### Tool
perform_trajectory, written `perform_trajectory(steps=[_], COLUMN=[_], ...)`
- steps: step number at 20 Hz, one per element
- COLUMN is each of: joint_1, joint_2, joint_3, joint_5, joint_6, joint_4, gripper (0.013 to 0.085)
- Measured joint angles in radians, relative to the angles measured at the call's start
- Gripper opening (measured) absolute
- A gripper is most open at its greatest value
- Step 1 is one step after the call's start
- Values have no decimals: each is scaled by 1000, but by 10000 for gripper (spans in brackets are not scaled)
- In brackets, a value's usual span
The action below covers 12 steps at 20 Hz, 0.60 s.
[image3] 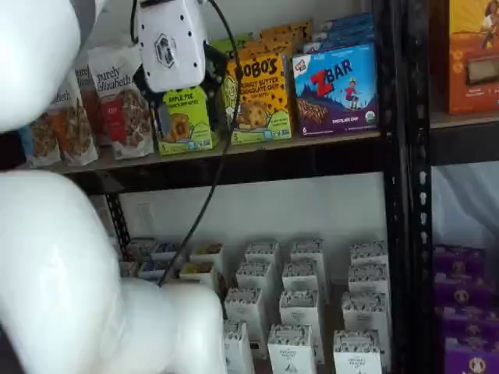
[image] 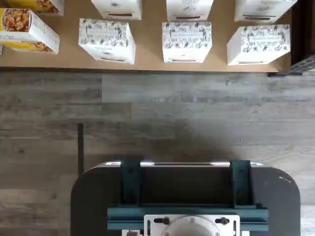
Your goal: Pick the green box on the top shelf, the fourth from the left
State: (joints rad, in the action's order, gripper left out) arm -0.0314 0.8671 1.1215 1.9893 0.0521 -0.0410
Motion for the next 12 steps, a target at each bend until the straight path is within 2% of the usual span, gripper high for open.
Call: perform_trajectory(steps=[1, 2, 3, 4, 9, 12], joint_1=[34, 149, 205, 223, 208, 166], joint_2=[1, 6, 10, 12, 18, 21], joint_3=[-3, -12, -18, -20, -25, -26], joint_5=[2, 8, 10, 11, -5, -28], joint_6=[-18, -75, -105, -117, -111, -88], joint_4=[-36, -158, -222, -249, -248, -214], gripper=[850, 850, 850, 850, 850, 850])
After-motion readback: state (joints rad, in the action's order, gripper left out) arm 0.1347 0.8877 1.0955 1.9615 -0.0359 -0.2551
